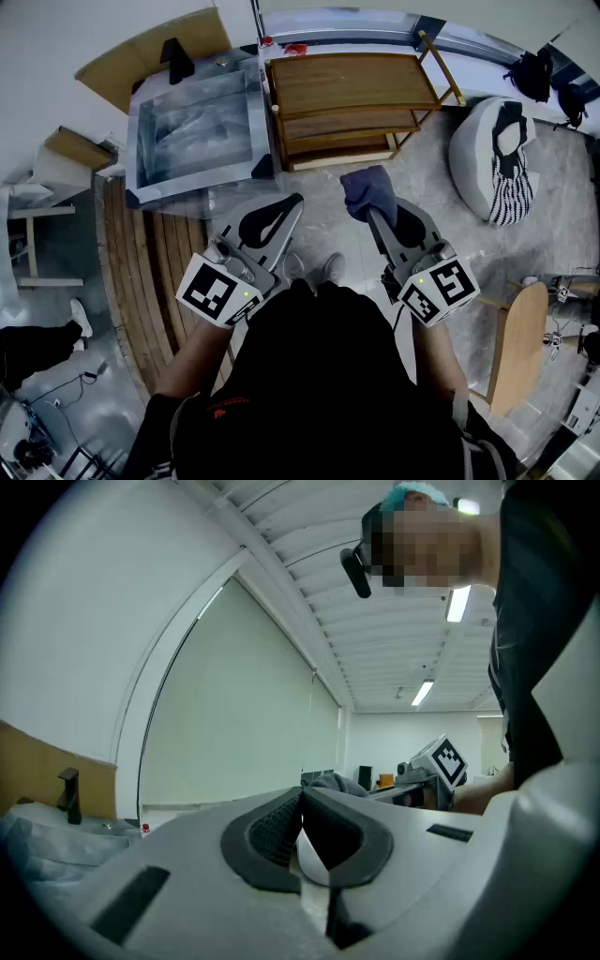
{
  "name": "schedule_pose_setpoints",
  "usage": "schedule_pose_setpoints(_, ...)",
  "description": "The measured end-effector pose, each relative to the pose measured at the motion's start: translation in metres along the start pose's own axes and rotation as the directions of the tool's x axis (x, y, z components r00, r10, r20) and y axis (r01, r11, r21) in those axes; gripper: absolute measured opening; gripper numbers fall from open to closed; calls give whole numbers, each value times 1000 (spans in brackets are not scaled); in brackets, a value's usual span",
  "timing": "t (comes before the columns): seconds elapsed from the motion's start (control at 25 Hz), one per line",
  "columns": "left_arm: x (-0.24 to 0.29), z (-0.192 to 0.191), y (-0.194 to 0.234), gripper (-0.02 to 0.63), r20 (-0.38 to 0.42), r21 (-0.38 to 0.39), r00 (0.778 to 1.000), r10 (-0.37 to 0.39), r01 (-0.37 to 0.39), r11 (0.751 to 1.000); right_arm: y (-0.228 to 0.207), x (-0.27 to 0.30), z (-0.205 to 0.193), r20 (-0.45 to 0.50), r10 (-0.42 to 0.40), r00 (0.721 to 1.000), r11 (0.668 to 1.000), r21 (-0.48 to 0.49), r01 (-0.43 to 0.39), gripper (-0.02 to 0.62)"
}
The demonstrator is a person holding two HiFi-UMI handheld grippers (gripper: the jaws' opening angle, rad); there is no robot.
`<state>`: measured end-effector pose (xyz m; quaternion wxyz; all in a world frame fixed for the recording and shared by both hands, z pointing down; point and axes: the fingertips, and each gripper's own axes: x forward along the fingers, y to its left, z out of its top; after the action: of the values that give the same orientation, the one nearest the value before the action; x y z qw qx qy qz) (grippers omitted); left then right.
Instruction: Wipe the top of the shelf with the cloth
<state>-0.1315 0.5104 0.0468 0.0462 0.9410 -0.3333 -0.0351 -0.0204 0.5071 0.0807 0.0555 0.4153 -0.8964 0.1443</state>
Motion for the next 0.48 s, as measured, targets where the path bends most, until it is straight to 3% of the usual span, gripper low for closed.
schedule_pose_setpoints(0.48,9,0,-12,20,-1,7,1000,-4,4,1000,-13,-14,3,33,-15,999,999,40,14,67)
